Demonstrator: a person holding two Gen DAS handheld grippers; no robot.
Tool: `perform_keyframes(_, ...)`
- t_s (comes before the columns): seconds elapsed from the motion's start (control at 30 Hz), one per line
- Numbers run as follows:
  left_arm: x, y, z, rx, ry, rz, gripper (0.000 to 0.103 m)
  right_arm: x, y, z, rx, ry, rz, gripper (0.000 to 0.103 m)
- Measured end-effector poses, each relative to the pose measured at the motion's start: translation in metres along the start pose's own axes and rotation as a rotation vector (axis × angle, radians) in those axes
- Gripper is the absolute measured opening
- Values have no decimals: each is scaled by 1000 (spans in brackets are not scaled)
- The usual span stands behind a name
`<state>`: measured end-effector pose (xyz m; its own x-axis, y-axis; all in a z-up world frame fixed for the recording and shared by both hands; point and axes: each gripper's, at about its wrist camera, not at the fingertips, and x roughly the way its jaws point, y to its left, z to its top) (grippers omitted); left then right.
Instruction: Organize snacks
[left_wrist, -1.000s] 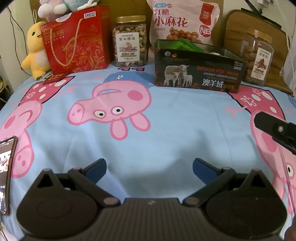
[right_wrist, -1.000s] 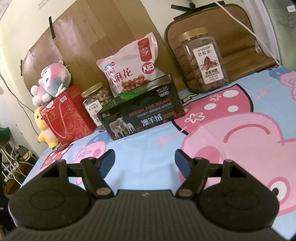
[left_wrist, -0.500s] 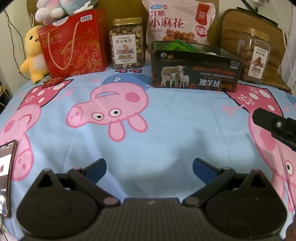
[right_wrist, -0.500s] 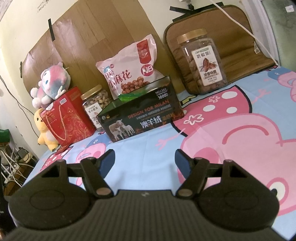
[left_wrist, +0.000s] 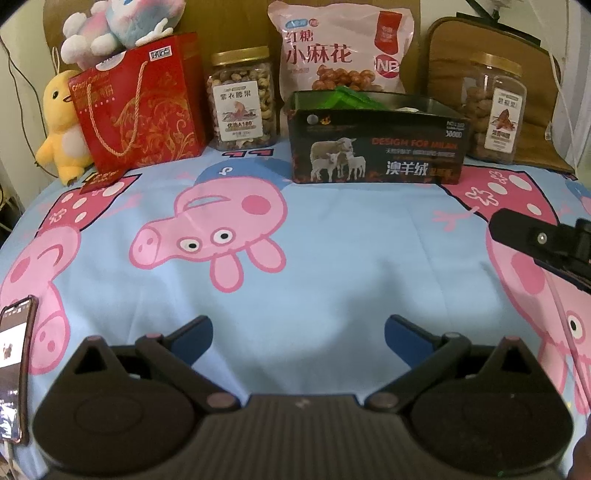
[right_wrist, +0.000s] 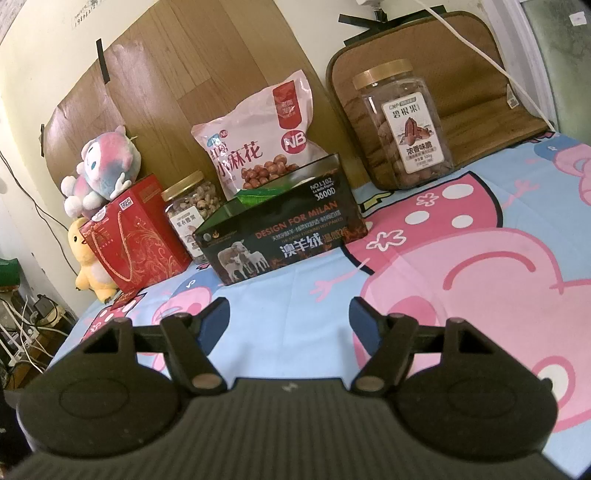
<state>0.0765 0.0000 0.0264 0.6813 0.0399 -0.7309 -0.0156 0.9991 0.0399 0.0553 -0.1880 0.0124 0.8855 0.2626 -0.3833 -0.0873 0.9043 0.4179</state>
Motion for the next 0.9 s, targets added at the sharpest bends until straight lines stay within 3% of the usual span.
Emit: perform_keyframes(0.9, -6, -10, -3, 70, -40, 14, 103, -2, -1, 2, 8, -11, 2, 74)
